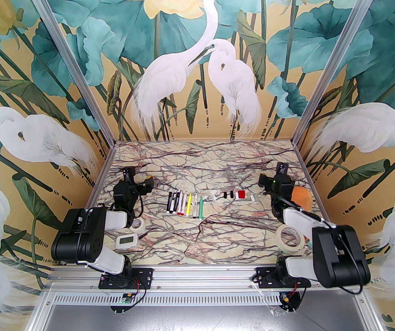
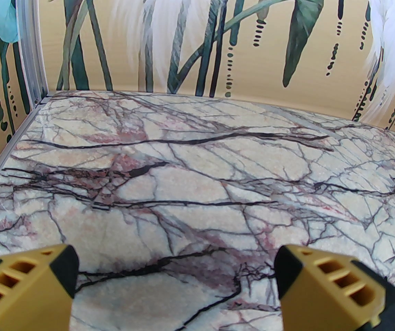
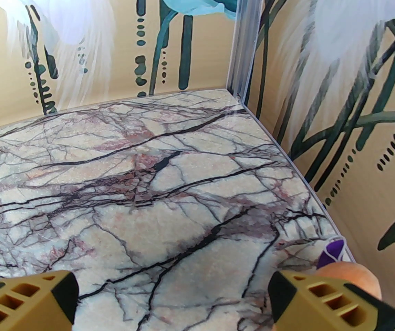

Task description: Open the pen caps

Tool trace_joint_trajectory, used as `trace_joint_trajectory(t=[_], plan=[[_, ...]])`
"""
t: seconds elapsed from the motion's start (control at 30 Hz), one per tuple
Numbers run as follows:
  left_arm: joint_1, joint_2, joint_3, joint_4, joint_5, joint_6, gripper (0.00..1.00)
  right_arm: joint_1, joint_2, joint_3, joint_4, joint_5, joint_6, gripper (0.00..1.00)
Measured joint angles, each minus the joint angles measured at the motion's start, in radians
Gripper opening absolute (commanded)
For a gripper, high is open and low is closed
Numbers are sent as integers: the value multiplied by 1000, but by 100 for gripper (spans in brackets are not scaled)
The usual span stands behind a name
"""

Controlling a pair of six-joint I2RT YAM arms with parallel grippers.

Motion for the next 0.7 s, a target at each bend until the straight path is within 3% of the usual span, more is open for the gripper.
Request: trace_joint_trajectory(t=[0.33,0.7], plan=[[0,0,0,0,0,0,100,-50,137,-98,285,-92,-26,99],[0,0,0,0,0,0,99,-51,151,-106,365,-154,-27,99]])
